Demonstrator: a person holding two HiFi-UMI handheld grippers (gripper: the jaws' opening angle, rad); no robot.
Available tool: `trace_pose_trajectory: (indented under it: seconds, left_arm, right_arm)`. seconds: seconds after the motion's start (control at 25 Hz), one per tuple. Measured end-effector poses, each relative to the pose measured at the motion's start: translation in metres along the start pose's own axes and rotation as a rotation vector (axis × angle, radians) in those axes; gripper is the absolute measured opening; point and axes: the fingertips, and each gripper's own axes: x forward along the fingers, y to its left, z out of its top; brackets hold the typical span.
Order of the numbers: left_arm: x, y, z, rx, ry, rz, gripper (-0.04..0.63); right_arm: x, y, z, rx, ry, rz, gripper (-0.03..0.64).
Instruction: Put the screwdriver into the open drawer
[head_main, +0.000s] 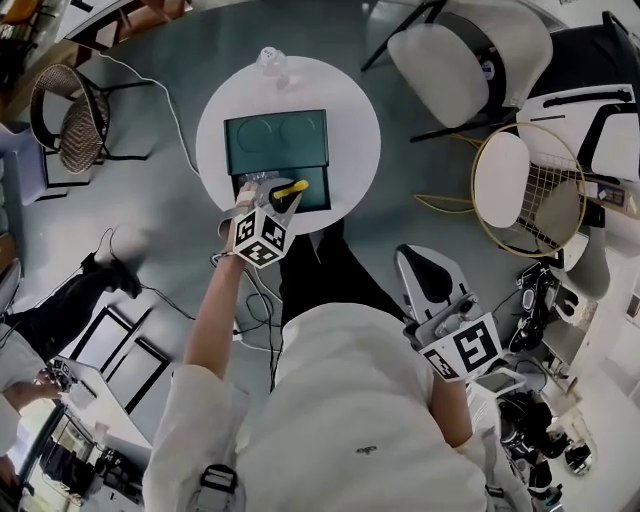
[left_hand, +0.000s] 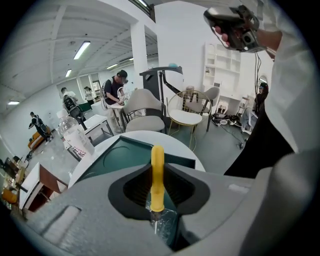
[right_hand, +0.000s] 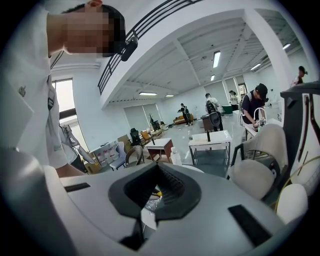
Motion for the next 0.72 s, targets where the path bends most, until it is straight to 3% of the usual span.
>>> trace_pose_trajectory:
  seconds: [0.2, 0.72]
  left_arm:
    - [0.02, -0.003, -0.018, 0.032, 0.062, -0.021, 0.078]
    - [0.053, -0.003, -0.038, 0.019, 0.108, -0.051, 0.078]
  right_arm:
    - [-0.004, -0.002, -0.007, 0.007, 0.012, -0.013, 0.006]
    - [-0.008, -0.006, -0.017, 0.034, 0.035, -0.034, 0.006]
